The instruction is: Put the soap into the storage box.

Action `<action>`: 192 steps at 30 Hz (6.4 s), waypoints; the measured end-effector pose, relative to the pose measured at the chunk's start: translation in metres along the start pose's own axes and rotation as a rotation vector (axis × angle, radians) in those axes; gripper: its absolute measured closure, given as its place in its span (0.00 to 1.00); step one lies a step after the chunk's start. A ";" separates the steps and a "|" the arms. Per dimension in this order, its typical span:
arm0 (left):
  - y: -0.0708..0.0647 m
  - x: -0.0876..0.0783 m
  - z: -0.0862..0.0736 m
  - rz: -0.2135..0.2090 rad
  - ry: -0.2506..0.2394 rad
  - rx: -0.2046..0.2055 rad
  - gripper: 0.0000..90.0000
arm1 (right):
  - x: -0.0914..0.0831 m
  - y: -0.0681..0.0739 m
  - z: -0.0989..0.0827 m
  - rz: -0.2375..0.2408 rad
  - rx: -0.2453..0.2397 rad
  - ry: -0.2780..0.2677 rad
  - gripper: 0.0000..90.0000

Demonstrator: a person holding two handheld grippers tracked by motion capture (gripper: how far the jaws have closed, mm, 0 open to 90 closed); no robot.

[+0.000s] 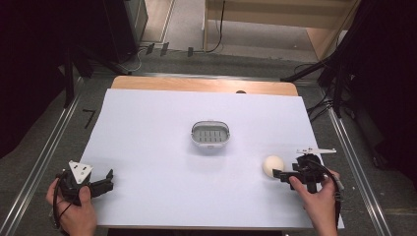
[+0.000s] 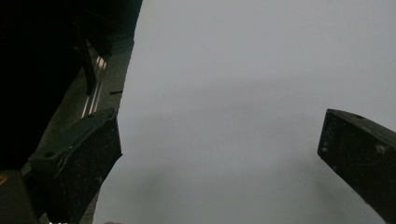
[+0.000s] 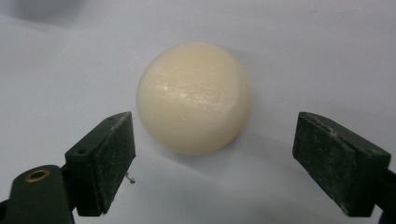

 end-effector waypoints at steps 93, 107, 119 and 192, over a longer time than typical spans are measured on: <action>0.000 0.000 0.000 0.000 0.000 0.013 0.00 | 0.018 0.055 0.065 -0.024 -0.029 -0.014 0.26; -0.001 0.000 0.000 -0.003 -0.005 0.008 0.00 | 0.026 0.078 0.084 -0.007 -0.059 -0.007 0.26; -0.001 -0.001 0.000 -0.006 -0.005 0.004 0.00 | 0.036 0.106 0.102 0.011 -0.098 -0.003 0.26; 0.000 -0.001 0.001 -0.019 -0.009 -0.002 0.00 | 0.120 0.168 0.127 0.015 -0.129 0.108 0.26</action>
Point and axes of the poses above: each handheld gripper's, and its own axes: x roughly forward along the jaws, z roughly out of its top, y roughly to its left, the point moved 10 cm from there along x, roughly forward along the jaws, and after that the axes turned 2 degrees about x, right-handed, at the moved point
